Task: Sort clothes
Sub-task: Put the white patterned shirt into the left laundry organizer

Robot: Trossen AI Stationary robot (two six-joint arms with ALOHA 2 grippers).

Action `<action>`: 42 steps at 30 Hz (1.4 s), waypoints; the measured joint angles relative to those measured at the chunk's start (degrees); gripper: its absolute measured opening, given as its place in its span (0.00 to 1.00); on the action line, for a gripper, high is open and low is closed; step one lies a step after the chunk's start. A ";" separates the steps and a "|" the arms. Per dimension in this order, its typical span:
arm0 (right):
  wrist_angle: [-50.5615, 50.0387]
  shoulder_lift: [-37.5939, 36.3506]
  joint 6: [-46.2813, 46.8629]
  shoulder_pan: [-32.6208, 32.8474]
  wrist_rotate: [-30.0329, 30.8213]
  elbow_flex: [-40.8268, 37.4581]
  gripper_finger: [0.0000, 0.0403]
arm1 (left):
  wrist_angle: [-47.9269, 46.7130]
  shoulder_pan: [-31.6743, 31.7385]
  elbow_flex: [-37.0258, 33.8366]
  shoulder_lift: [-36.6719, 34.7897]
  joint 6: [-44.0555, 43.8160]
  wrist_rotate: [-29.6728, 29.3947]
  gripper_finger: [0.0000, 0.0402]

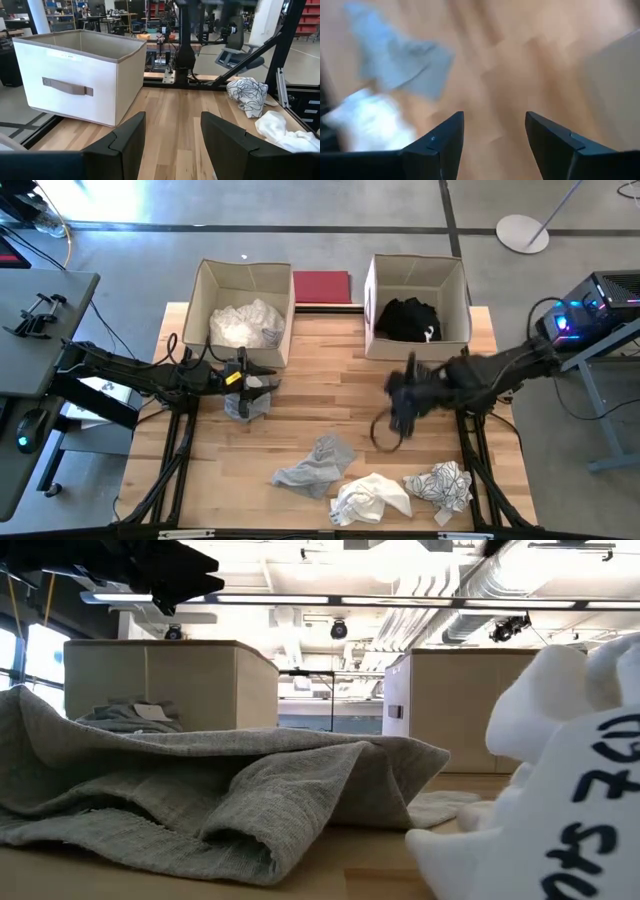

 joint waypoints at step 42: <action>28.54 16.59 16.06 15.28 -21.31 -30.55 0.04 | 5.85 -0.09 -0.02 7.60 3.52 7.64 0.44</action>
